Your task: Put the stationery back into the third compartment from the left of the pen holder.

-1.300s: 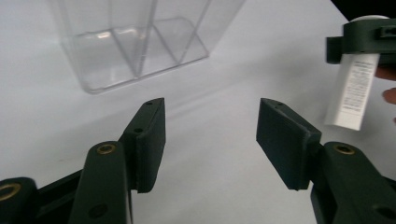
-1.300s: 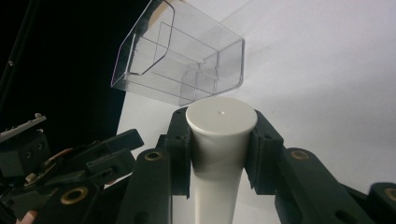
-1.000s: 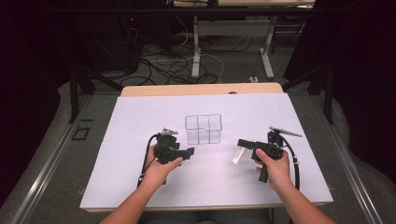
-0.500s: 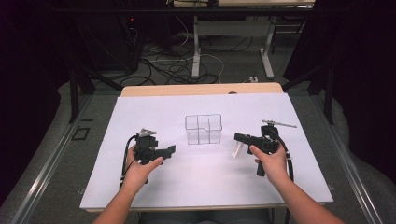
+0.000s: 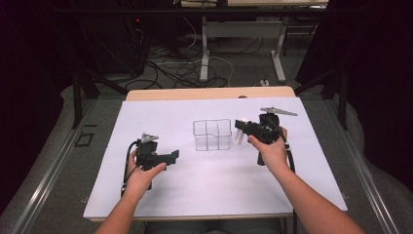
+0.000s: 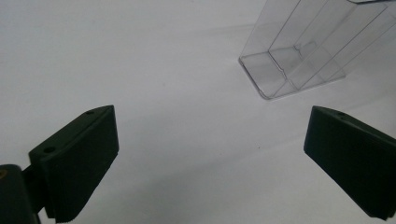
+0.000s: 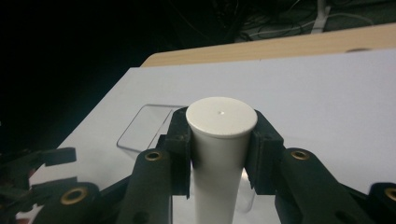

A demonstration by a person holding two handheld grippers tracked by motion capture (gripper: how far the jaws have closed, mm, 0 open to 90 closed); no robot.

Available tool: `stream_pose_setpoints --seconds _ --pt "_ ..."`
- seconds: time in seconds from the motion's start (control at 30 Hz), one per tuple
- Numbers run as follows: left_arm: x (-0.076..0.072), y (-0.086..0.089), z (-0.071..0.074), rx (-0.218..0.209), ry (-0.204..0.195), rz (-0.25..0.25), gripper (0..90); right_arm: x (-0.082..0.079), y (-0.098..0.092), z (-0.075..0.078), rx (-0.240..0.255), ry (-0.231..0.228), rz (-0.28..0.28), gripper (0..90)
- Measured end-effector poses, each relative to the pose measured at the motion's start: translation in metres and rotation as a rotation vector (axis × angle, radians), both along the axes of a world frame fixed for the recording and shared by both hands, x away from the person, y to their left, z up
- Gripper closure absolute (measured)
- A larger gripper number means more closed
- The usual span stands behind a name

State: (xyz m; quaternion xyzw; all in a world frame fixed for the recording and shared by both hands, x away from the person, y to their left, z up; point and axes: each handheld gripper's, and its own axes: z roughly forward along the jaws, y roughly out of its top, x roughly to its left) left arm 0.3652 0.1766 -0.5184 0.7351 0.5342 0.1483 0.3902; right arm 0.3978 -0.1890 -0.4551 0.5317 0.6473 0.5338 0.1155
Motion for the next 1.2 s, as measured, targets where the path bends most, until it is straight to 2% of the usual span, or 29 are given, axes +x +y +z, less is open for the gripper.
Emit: stream_pose_setpoints --seconds 0.17,0.33,0.43,0.8,0.9,1.2 --pt "0.000 0.003 -0.001 0.020 -0.010 -0.001 0.1 0.011 0.009 0.006 -0.040 -0.058 -0.010 66.1" --pt "0.001 0.006 -0.004 -0.018 0.003 0.023 0.2 0.019 0.021 0.009 -0.068 -0.099 -0.020 66.1" --pt "0.002 0.007 -0.006 -0.016 0.010 0.039 0.2 0.022 0.028 0.008 -0.083 -0.115 -0.024 66.1" --pt "0.003 0.006 -0.010 0.008 0.028 0.015 0.4 0.032 0.049 -0.003 -0.126 -0.137 -0.035 66.1" --pt "0.003 0.006 -0.012 0.027 0.030 0.008 0.4 0.034 0.054 -0.008 -0.151 -0.137 -0.028 66.1" --pt "0.003 0.004 -0.014 0.044 0.031 -0.008 0.4 0.036 0.064 -0.021 -0.214 -0.147 -0.018 66.1"
